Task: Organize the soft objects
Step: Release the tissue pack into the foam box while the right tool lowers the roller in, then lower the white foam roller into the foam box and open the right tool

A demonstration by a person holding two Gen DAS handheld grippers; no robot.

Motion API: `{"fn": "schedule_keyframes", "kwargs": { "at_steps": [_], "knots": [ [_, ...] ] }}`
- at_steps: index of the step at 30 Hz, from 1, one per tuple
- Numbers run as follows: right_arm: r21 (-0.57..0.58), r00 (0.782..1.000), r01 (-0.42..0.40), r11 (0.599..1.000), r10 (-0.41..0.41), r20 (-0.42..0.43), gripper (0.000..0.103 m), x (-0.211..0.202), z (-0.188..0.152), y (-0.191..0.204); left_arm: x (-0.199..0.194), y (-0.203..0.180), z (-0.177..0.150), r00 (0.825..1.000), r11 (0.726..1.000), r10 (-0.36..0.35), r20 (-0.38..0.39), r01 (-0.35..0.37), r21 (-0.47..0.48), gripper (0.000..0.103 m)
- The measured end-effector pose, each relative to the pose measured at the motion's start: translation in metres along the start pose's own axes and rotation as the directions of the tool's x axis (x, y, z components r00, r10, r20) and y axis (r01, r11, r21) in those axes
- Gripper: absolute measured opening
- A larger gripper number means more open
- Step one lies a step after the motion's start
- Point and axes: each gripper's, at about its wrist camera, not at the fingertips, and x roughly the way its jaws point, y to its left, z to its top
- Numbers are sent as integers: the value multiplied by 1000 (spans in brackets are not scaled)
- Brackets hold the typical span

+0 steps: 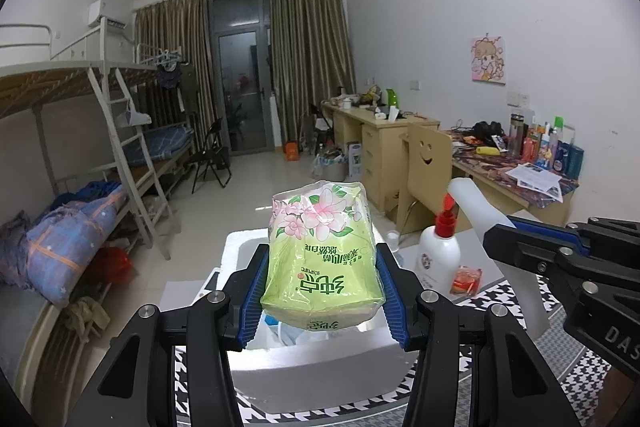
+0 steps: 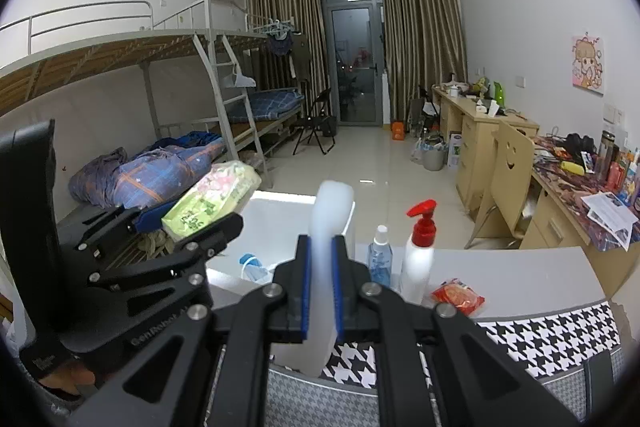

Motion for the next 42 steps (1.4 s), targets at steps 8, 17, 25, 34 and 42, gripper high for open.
{"fn": "schedule_keyframes", "kwargs": {
  "at_steps": [8, 17, 25, 34, 42],
  "knots": [
    [-1, 1000, 2, 1000, -2, -11, 13, 9, 4, 4, 16, 7, 0, 999, 1000, 13, -33, -13, -12, 53],
    [-2, 1000, 8, 1000, -8, -22, 13, 17, 5, 6, 32, 13, 3, 999, 1000, -1, -49, 0, -19, 53],
    [-5, 999, 18, 1000, -18, -30, 13, 26, 5, 5, 49, 20, -6, 996, 1000, -12, -91, 10, -21, 86],
    [-9, 999, 4, 1000, -4, -42, 13, 35, 6, 4, 13, 46, -14, 997, 994, 73, -35, -75, -73, 101],
    [-13, 999, -16, 1000, 15, -48, 13, 39, 8, 7, -21, 68, -29, 992, 986, 125, -9, -126, -106, 102]
  ]
}}
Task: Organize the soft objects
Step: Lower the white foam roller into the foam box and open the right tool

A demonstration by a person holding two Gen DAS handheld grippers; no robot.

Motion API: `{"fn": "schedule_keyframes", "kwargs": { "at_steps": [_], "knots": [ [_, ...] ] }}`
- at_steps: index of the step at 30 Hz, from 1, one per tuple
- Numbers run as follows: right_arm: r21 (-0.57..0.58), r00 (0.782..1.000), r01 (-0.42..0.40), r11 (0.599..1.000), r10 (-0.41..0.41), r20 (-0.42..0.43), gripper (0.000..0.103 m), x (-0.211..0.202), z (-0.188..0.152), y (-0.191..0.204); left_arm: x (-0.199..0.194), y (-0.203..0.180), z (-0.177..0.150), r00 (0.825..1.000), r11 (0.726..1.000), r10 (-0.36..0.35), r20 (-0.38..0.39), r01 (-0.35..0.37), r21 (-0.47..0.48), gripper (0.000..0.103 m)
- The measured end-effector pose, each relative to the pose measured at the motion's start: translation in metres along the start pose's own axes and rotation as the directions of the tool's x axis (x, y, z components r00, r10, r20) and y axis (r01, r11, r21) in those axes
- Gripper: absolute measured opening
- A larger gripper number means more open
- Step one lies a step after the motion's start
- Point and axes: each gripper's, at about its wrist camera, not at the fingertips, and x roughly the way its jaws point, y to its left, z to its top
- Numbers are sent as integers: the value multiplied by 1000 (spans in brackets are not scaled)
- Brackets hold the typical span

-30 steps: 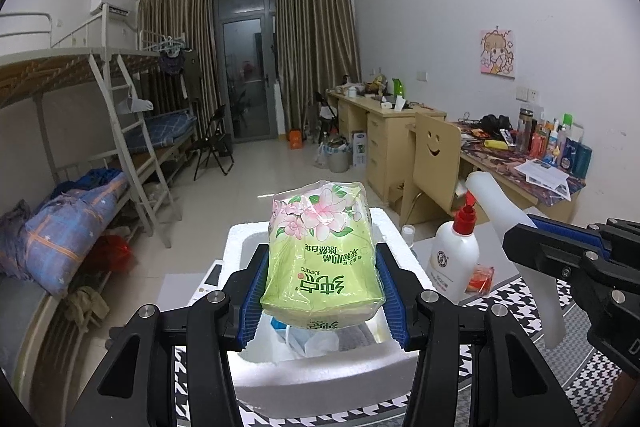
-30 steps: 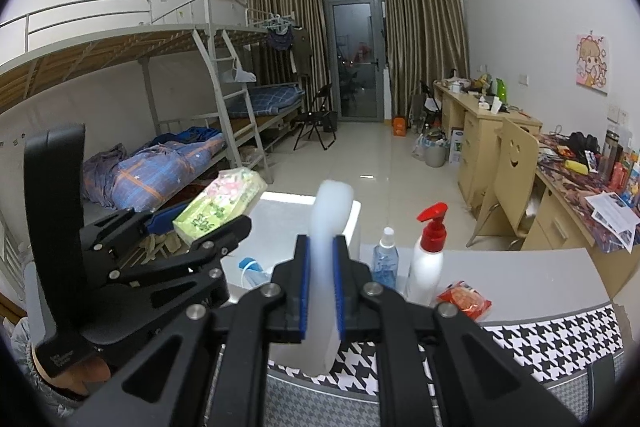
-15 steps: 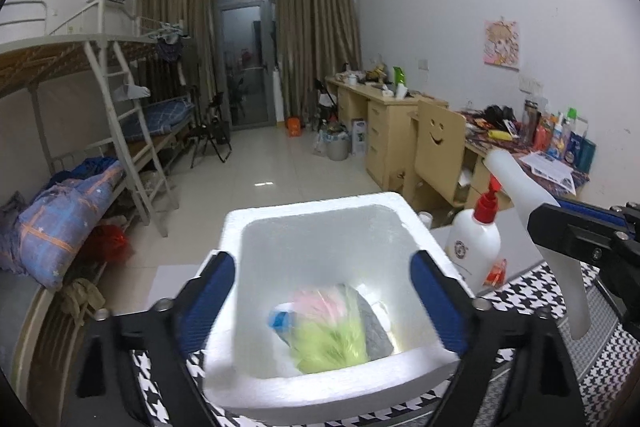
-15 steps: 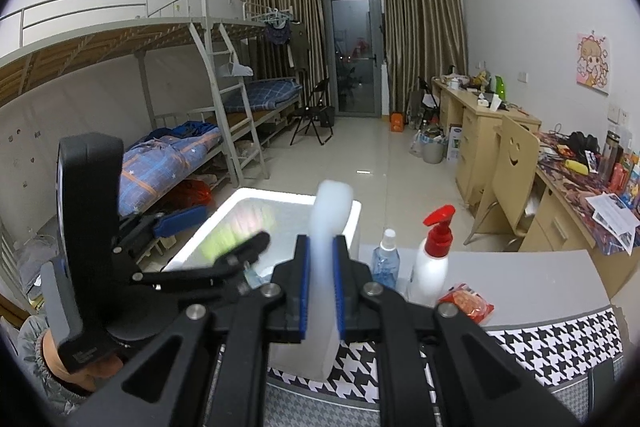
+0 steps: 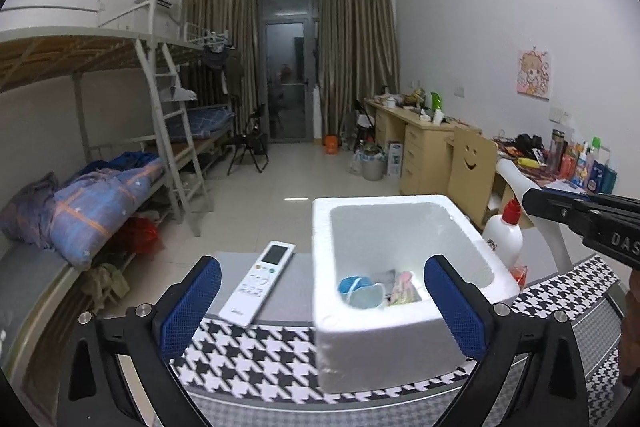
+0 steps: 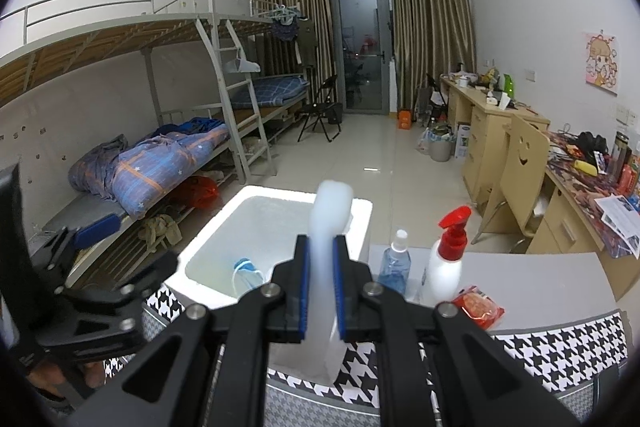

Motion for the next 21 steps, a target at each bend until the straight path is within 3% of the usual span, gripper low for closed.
{"fn": "schedule_keyframes", "kwargs": {
  "at_steps": [21],
  "knots": [
    [-36, 999, -32, 999, 31, -36, 13, 27, 9, 20, -43, 38, -32, 994, 996, 83, 64, -80, -51, 102]
  ]
}}
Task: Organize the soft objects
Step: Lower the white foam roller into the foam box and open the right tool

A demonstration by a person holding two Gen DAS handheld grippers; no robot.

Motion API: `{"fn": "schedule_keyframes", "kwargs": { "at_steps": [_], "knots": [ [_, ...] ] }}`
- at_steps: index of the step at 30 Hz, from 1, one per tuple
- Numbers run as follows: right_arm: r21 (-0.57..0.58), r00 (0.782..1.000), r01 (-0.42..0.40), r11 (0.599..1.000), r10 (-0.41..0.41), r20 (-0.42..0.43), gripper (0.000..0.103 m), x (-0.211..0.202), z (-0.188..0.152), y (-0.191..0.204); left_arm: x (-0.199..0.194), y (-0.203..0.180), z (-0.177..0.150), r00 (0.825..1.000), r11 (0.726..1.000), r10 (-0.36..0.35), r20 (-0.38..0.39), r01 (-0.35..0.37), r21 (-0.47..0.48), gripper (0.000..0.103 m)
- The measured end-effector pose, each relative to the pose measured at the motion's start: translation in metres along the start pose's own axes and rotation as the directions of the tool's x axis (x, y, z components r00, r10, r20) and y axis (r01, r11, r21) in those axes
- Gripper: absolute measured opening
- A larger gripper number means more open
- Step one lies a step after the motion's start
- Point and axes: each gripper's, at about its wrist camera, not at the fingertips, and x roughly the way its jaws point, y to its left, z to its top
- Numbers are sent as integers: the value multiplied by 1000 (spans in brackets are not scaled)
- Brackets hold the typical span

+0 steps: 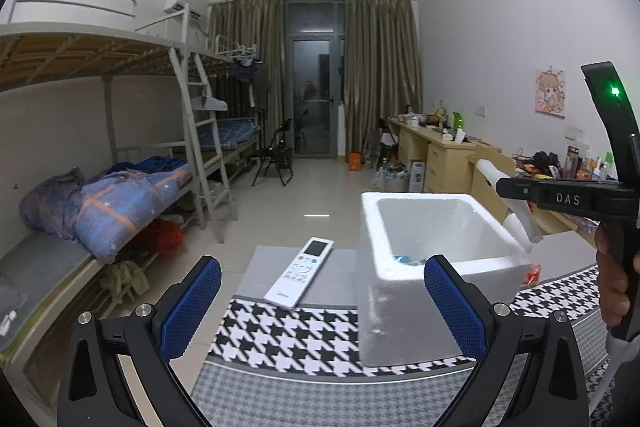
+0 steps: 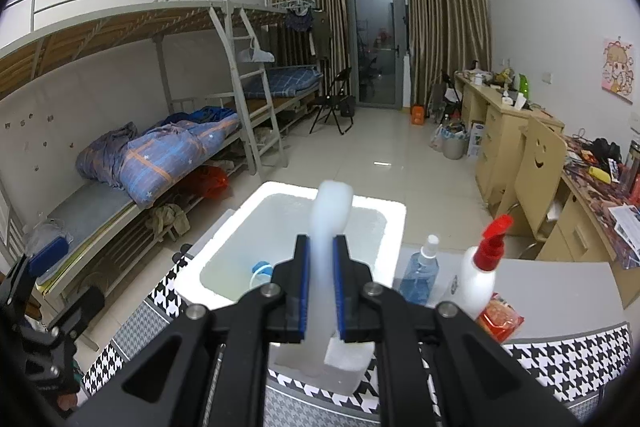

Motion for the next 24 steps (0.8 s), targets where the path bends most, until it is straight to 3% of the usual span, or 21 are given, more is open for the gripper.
{"fn": "schedule_keyframes", "kwargs": {
  "at_steps": [24],
  "knots": [
    [-10, 997, 14, 1000, -15, -75, 17, 45, 0, 7, -17, 16, -26, 1000, 998, 17, 1, -17, -54, 102]
  ]
}}
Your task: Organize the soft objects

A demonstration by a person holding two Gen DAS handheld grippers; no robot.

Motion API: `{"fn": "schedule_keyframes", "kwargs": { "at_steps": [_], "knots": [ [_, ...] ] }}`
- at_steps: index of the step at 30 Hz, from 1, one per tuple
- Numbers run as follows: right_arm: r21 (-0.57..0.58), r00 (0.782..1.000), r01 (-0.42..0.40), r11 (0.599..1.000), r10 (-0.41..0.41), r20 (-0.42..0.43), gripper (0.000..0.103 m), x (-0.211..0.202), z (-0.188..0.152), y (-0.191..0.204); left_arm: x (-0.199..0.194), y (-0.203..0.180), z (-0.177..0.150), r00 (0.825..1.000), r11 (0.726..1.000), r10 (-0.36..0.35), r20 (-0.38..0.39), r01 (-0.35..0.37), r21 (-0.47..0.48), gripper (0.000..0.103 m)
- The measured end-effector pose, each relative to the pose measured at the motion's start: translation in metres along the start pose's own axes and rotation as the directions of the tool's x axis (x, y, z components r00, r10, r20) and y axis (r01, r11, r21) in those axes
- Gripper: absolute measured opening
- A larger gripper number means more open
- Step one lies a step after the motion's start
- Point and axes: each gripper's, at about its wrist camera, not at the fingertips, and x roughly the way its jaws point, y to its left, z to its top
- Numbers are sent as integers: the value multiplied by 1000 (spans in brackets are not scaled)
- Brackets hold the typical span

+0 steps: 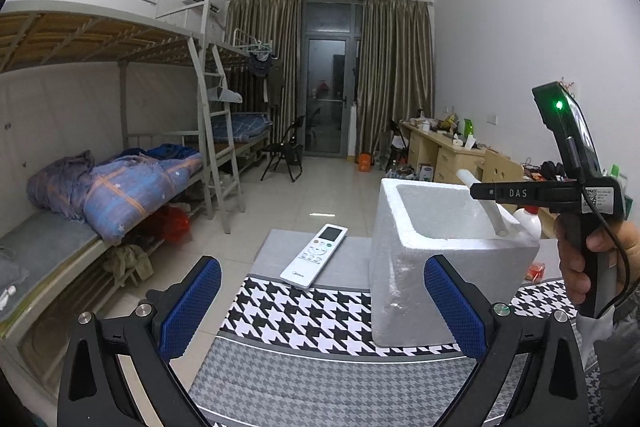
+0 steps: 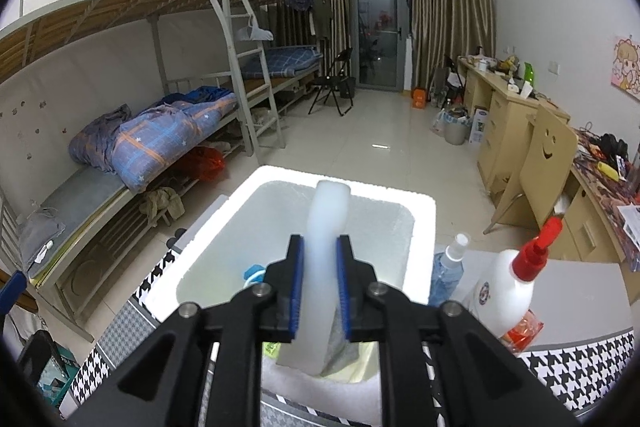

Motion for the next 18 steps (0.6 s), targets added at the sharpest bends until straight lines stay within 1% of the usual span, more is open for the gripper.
{"fn": "schedule_keyframes", "kwargs": {
  "at_steps": [2, 4, 5, 6, 8, 9, 10, 18],
  "knots": [
    [14, 1000, 5, 1000, -5, -8, 18, 3, -1, -3, -1, 2, -3, 1000, 1000, 0, -2, 0, -7, 102],
    [8, 1000, 15, 1000, -15, -15, 27, 4, -2, -2, -1, 2, -3, 1000, 1000, -2, -6, 2, -9, 102],
    [1, 1000, 23, 1000, -23, -18, 28, 5, -1, 0, -1, 2, -3, 1000, 1000, -2, -8, 2, -10, 102],
    [-6, 999, 32, 999, -32, -17, 32, 4, -1, 1, -1, 1, -3, 1000, 1000, -2, -11, 2, -9, 102],
    [-17, 999, 48, 999, -48, -6, 50, 1, -2, 3, -2, 0, -3, 1000, 1000, -4, -12, 4, -7, 102],
    [-16, 999, 51, 999, -51, 2, 64, -2, -2, 4, -3, -1, -2, 1000, 1000, -6, -12, 6, -6, 102],
    [-12, 998, 51, 999, -51, 22, 69, -7, -2, 4, -4, -1, -2, 1000, 1000, -9, -11, 9, -4, 102],
    [-7, 998, 27, 1000, -27, 54, 70, -36, -7, 4, -18, -9, -1, 1000, 999, -31, 2, 31, 10, 102]
  ]
}}
